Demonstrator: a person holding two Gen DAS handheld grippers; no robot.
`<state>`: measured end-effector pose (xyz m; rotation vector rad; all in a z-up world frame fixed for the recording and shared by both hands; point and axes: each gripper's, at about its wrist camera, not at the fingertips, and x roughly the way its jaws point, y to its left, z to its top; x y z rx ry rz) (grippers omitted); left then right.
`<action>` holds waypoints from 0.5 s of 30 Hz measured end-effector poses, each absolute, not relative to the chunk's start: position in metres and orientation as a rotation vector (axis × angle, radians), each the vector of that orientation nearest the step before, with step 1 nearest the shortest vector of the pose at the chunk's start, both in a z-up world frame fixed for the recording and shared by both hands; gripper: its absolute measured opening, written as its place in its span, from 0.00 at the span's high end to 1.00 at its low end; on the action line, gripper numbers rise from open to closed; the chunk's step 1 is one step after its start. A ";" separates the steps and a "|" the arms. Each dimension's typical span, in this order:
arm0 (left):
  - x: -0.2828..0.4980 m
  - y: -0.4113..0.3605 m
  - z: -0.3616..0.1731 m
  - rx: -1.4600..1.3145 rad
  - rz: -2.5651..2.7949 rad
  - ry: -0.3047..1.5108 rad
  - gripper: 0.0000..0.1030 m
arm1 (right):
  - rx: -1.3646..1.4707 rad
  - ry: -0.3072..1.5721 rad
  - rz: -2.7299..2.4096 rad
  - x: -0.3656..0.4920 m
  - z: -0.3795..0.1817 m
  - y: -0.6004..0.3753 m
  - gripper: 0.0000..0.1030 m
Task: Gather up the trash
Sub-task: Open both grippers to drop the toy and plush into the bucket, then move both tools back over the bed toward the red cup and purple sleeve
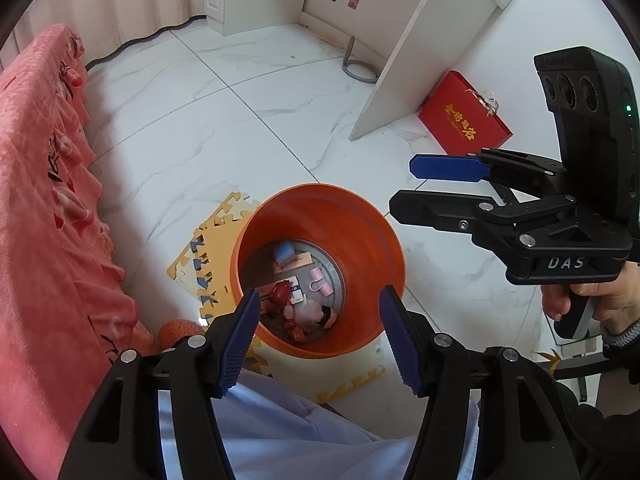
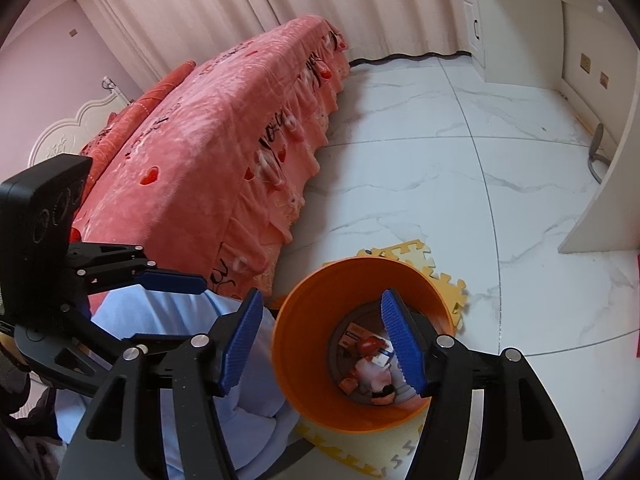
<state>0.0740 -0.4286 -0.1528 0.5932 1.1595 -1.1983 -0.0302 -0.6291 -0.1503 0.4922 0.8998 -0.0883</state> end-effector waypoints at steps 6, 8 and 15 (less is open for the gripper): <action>0.075 -0.408 -0.135 0.554 -1.166 1.117 0.26 | 0.489 0.881 -0.053 -0.030 -0.133 -0.616 0.36; 0.078 -0.396 -0.126 0.537 -1.148 1.101 0.26 | 0.488 0.870 -0.039 -0.028 -0.125 -0.609 0.32; 0.084 -0.349 -0.101 0.454 -1.048 1.060 0.21 | 0.453 0.860 0.056 -0.013 -0.101 -0.570 0.28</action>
